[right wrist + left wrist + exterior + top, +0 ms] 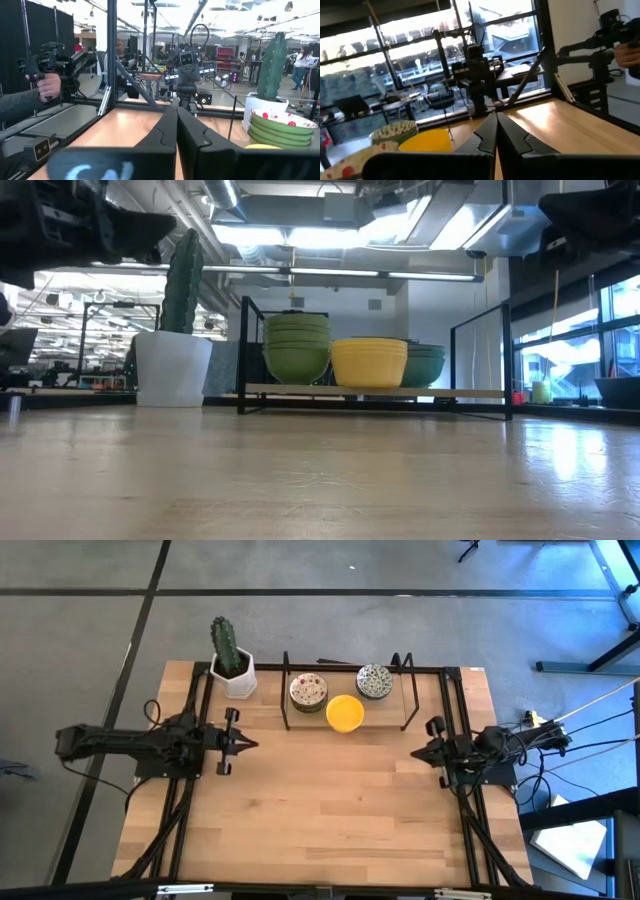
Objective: Pick & Place Mini bowls
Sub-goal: Return to Home Position
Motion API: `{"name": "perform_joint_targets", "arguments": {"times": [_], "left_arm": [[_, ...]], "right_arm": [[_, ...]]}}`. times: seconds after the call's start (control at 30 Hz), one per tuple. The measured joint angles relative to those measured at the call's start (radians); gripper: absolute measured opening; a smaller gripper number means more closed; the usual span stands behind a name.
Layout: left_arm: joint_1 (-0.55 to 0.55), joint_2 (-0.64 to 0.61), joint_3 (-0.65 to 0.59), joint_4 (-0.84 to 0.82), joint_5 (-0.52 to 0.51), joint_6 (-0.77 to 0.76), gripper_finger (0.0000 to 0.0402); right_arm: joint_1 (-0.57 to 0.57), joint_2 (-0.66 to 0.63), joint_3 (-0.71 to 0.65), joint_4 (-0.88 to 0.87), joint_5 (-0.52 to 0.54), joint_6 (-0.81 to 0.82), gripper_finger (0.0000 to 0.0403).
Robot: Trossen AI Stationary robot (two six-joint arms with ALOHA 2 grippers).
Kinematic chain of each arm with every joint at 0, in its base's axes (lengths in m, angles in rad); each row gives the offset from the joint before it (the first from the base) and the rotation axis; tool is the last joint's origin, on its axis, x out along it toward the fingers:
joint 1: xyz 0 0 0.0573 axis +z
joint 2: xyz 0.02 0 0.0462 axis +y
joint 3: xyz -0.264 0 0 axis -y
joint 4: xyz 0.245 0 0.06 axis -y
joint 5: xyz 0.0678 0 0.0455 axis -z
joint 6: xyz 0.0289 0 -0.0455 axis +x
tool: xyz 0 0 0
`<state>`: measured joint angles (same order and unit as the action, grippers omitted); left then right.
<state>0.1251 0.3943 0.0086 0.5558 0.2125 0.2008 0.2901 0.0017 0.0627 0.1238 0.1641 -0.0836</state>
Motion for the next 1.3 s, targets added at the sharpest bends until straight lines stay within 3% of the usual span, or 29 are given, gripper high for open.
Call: {"name": "perform_joint_targets", "arguments": {"times": [0.3,0.5,0.7,0.83,1.13,1.3], "left_arm": [[0.000,-0.215,0.000,-0.134,0.057,0.028,0.0002],[0.000,-0.396,0.000,-0.406,0.040,0.021,0.0002],[0.000,-0.394,0.000,-0.495,-0.002,0.029,0.0002],[0.000,-0.394,0.000,-0.484,-0.003,0.029,0.0001],[0.000,-0.394,0.000,-0.402,0.034,0.034,0.0002],[0.000,-0.394,0.000,-0.402,0.021,0.116,0.0007]], "right_arm": [[0.000,0.000,0.012,-0.008,-0.001,-0.002,0.0004],[0.000,-0.001,0.012,-0.044,-0.007,-0.013,0.0004],[0.000,-0.001,0.001,-0.054,-0.018,-0.026,0.0004],[0.000,-0.001,-0.058,-0.031,0.002,-0.038,0.0005],[-0.008,-0.001,-0.055,0.058,0.017,0.024,0.0005],[-0.008,-0.001,-0.056,0.070,0.019,0.006,0.0005]]}}
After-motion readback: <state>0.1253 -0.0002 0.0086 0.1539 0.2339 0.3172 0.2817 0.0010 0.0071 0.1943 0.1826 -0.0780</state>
